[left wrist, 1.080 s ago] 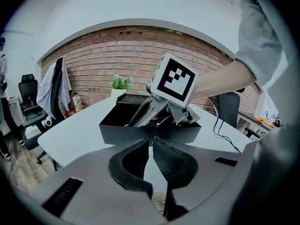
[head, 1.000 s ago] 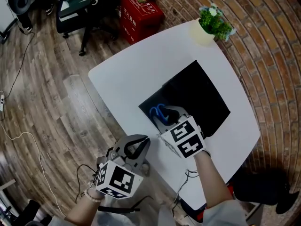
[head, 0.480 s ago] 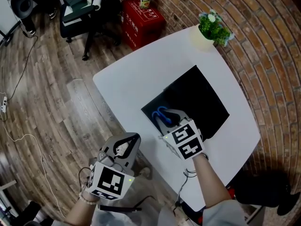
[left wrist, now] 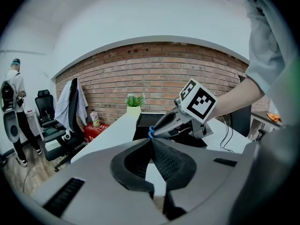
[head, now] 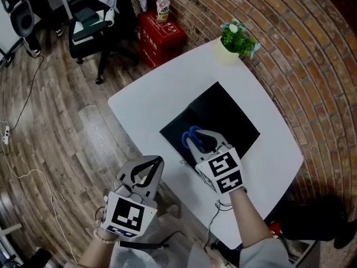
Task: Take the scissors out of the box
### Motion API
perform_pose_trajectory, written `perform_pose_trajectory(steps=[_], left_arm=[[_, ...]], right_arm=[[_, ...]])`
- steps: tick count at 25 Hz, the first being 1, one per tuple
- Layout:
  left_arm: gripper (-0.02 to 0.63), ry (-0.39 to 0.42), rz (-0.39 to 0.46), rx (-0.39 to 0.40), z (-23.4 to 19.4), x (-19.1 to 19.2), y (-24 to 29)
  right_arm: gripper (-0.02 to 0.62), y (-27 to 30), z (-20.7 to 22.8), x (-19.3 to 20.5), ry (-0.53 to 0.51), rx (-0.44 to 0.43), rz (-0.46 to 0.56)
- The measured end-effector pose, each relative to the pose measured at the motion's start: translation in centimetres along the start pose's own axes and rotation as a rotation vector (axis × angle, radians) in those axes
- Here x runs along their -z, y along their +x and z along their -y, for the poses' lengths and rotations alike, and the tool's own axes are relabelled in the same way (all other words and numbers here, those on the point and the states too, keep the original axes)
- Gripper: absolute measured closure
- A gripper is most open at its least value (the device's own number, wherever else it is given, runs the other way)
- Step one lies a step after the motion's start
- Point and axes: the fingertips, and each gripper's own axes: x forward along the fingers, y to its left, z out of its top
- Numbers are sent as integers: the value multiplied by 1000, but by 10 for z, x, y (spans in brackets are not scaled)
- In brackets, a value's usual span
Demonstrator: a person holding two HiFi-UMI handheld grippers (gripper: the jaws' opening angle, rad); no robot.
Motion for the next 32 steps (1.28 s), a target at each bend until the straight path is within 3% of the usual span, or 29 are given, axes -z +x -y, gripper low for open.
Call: perform_pose_trajectory(steps=[14, 25, 32], left_arm=[[588, 63, 113, -18, 47, -76, -37], [588, 127, 192, 28, 95, -125, -62], [588, 172, 231, 47, 131, -148, -75]], right_arm=[[503, -117, 5, -30, 48, 168, 239], [503, -245, 5, -21, 132, 357, 390], [503, -317, 0, -1, 154, 431, 450]])
